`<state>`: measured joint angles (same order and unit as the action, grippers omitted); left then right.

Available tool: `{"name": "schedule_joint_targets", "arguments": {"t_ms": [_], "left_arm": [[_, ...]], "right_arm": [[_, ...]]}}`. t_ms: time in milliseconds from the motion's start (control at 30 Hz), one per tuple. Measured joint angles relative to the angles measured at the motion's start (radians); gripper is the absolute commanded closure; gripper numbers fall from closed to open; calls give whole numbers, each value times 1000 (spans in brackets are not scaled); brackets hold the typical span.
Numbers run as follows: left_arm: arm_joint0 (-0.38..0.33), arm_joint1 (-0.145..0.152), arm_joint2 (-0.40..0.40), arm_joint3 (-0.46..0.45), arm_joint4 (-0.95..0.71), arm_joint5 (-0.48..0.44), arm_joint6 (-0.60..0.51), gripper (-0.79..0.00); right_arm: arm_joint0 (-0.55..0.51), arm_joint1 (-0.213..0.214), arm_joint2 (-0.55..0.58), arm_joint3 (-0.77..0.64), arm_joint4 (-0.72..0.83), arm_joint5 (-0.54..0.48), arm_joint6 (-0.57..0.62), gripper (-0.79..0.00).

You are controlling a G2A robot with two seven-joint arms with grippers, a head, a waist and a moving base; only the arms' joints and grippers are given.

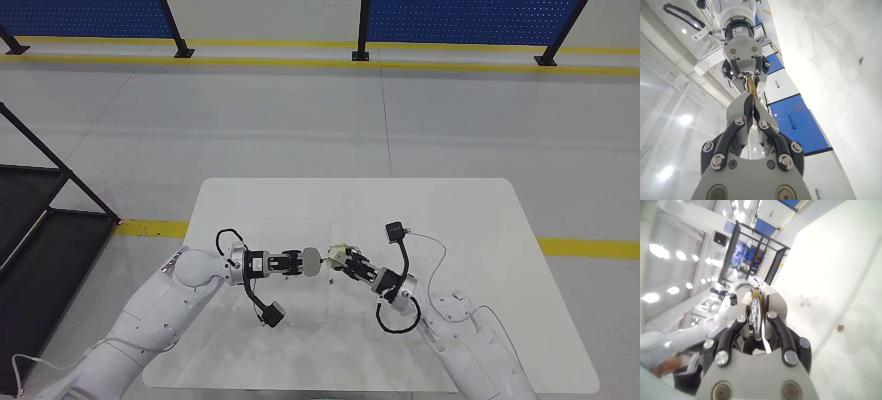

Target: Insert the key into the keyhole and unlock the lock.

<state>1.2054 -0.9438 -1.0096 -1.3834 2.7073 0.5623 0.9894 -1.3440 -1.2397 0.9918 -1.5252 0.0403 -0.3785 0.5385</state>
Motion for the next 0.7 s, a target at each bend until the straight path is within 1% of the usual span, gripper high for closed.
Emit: {"name": "schedule_joint_targets", "arguments": {"t_ms": [433, 700], "left_arm": [[0, 0, -5, 5, -16, 15, 24, 0], [2, 0, -6, 0, -11, 19, 30, 0]], "right_arm": [[16, 1, 1, 19, 87, 3, 84, 0], [21, 1, -1, 22, 100, 13, 103, 0]]}}
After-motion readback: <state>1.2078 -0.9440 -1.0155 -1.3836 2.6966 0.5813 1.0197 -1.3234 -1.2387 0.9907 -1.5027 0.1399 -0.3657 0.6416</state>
